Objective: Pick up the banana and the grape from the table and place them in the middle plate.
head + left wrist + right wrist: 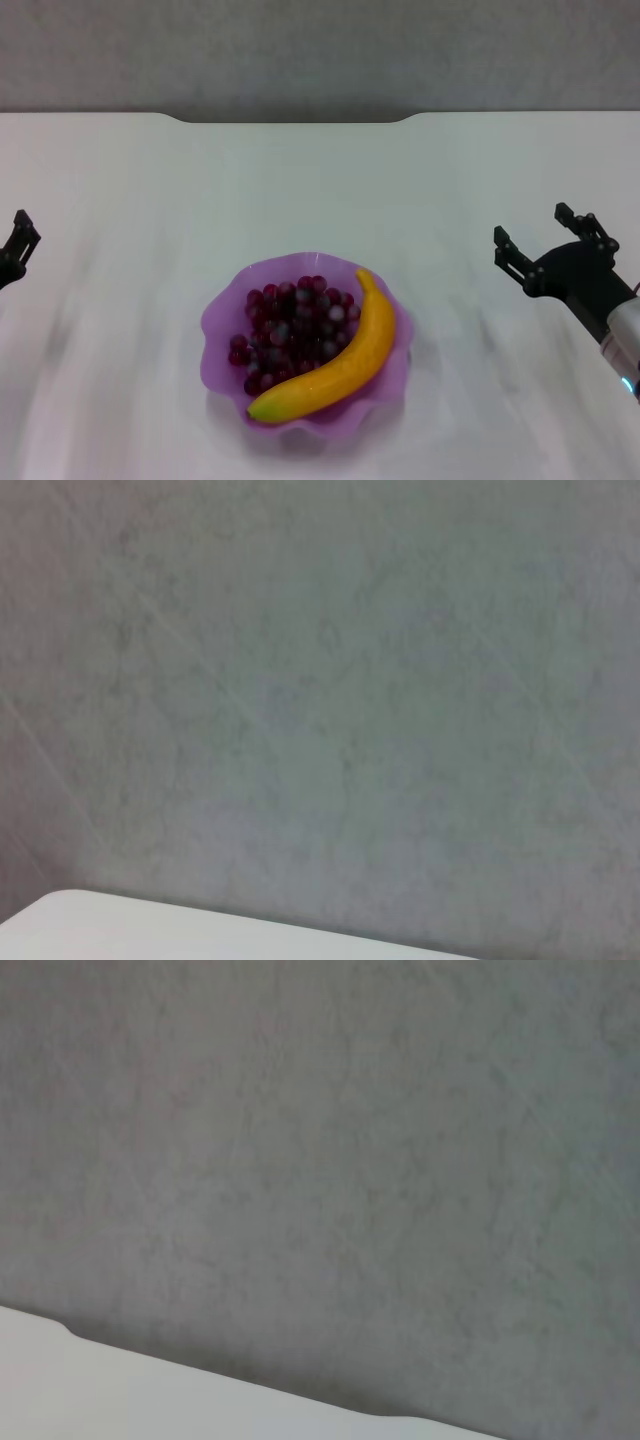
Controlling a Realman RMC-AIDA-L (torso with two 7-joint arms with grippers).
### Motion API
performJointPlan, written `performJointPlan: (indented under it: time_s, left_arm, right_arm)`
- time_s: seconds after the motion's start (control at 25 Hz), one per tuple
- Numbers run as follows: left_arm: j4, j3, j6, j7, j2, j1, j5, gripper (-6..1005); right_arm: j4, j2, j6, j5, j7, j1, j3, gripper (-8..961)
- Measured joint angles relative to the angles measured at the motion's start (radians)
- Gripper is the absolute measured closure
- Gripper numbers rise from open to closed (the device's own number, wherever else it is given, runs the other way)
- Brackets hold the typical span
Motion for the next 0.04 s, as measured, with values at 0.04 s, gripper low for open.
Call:
performJointPlan:
  time_s: [0.04]
  left_arm:
    - [0.0, 0.0, 0.0, 0.0, 0.0, 0.0, 0.0, 103]
  right_arm:
    - [0.001, 0.0, -0.001, 0.0, 0.0, -0.002, 0.003, 92]
